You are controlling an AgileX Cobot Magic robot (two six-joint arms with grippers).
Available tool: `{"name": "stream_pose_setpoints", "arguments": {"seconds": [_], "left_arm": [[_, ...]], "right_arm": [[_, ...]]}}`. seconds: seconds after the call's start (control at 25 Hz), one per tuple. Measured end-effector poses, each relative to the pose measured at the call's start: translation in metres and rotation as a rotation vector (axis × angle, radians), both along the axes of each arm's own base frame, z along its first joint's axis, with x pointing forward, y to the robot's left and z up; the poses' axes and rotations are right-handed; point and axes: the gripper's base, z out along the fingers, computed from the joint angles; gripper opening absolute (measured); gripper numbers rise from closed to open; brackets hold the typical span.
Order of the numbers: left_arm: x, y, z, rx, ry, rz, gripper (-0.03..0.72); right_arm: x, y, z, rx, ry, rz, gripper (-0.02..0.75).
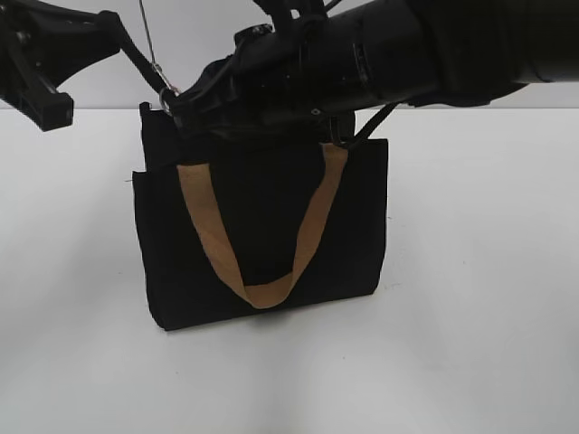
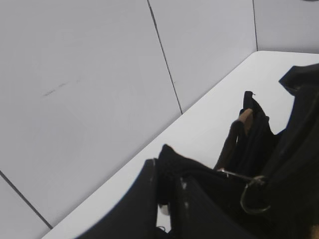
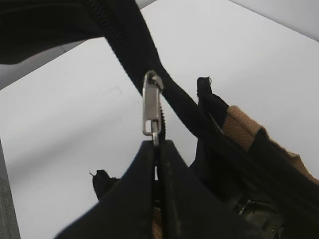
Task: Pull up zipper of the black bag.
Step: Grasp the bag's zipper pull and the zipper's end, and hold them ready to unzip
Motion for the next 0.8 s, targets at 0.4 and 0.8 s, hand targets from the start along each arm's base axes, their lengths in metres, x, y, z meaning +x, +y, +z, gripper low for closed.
{"name": "stream_pose_setpoints", "arguments": {"seconds": [0.4,0.8], "left_arm": [[0.0,0.0,0.0,-0.001,0.0,0.0,0.024],[0.0,0.0,0.0,-0.001,0.0,0.0,0.024]], "right_arm": [[0.002,0.0,-0.004,0.012,0.03,-0.028,0.041],[0.004,0.002,-0.011,0.006,0.051,-0.031,0.003]]}}
